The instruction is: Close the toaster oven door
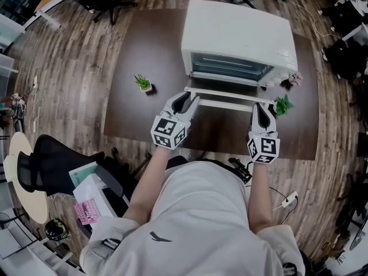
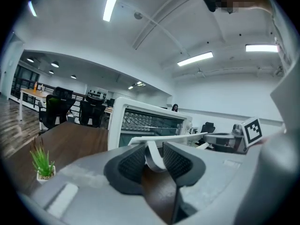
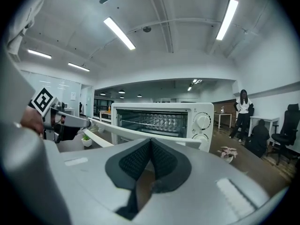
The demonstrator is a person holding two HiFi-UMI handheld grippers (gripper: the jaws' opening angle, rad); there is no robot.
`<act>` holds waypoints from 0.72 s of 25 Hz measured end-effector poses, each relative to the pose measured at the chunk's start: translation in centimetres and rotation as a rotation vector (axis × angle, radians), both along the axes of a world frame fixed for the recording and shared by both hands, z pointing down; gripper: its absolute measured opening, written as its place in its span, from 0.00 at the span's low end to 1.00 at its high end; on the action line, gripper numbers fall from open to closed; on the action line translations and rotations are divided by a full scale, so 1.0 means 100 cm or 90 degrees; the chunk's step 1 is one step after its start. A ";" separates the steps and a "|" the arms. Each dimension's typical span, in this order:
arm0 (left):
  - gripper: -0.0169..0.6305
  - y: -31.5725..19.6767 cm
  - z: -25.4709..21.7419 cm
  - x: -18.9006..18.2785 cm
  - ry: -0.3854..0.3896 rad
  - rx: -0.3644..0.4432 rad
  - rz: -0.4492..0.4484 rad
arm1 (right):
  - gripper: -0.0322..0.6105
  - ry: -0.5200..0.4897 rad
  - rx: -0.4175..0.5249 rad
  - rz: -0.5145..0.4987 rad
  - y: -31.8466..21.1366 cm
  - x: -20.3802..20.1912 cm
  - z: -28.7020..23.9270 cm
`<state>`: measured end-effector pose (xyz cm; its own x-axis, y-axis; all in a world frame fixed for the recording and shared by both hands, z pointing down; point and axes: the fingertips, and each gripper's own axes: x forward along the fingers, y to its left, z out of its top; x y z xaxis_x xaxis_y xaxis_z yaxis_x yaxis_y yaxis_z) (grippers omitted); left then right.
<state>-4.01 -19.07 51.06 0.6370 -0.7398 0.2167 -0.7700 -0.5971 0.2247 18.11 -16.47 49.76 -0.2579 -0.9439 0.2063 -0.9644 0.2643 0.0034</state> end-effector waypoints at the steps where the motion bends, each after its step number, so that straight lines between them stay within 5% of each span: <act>1: 0.22 -0.002 -0.001 0.000 -0.001 0.003 0.000 | 0.05 -0.002 0.003 -0.001 -0.002 -0.001 -0.001; 18: 0.19 -0.026 -0.040 -0.007 -0.013 0.069 -0.024 | 0.05 -0.001 0.061 0.000 -0.049 0.000 -0.038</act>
<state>-4.74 -21.70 47.10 0.6041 -0.7834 0.1461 -0.7964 -0.5872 0.1445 18.15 -21.41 45.94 -0.2588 -0.9591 0.1148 -0.9643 0.2634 0.0268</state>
